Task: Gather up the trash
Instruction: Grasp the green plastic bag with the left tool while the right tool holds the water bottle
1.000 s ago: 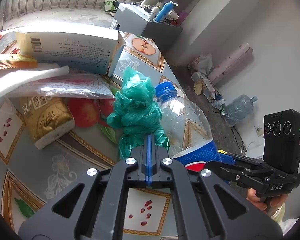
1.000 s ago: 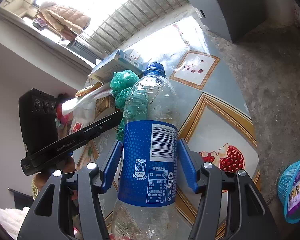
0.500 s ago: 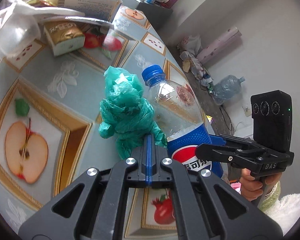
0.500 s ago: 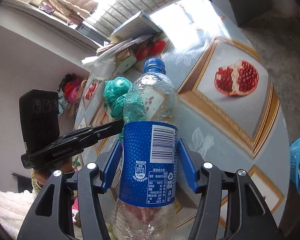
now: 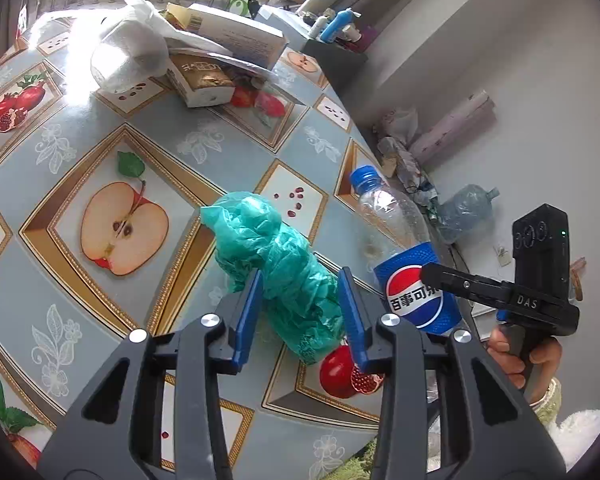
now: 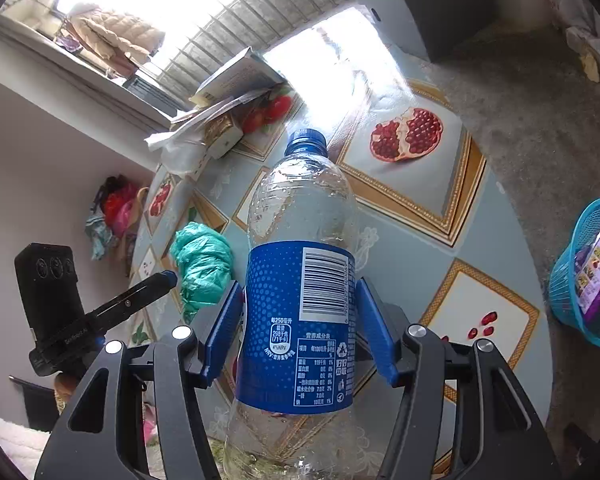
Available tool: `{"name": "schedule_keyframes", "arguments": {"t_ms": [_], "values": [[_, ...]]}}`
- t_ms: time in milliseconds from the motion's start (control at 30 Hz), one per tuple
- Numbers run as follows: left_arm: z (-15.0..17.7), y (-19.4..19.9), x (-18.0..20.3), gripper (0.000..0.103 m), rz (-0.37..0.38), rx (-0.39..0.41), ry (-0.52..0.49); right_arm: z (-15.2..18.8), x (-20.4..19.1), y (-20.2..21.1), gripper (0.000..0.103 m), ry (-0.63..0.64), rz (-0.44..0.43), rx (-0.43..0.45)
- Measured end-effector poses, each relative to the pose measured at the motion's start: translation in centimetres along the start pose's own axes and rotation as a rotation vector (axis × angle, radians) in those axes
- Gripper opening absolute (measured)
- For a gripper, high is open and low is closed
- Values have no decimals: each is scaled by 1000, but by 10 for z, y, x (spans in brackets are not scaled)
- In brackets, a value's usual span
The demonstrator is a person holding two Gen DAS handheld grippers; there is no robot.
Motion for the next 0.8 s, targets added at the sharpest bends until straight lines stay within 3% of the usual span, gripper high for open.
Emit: {"name": "schedule_keyframes", "arguments": {"t_ms": [200,367,700,800], "values": [[-6,-22,-1,42,-7,-54,38,4,3,-2,59,-47,-7,-9],[-3,-30,7,43,-36,-52,-13,8,4,-4,66,-63,-26,-37],[-8,-38,8,42,-3,-53,-10,17,11,-24,66,-115,-91,-112],[-9,-40,7,41,6,-47,-2,18,13,-27,60,-131,-102,-121]]}}
Point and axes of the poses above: each gripper's, at about its wrist camera, not at the fingertips, and y roughly against the way its jaws point, x to its right, z to its underside, the point moved 3 cm from there along -y, roughly the way its jaws point, and after that the axes turned 3 degrees about -x, right-handed, at the moved point
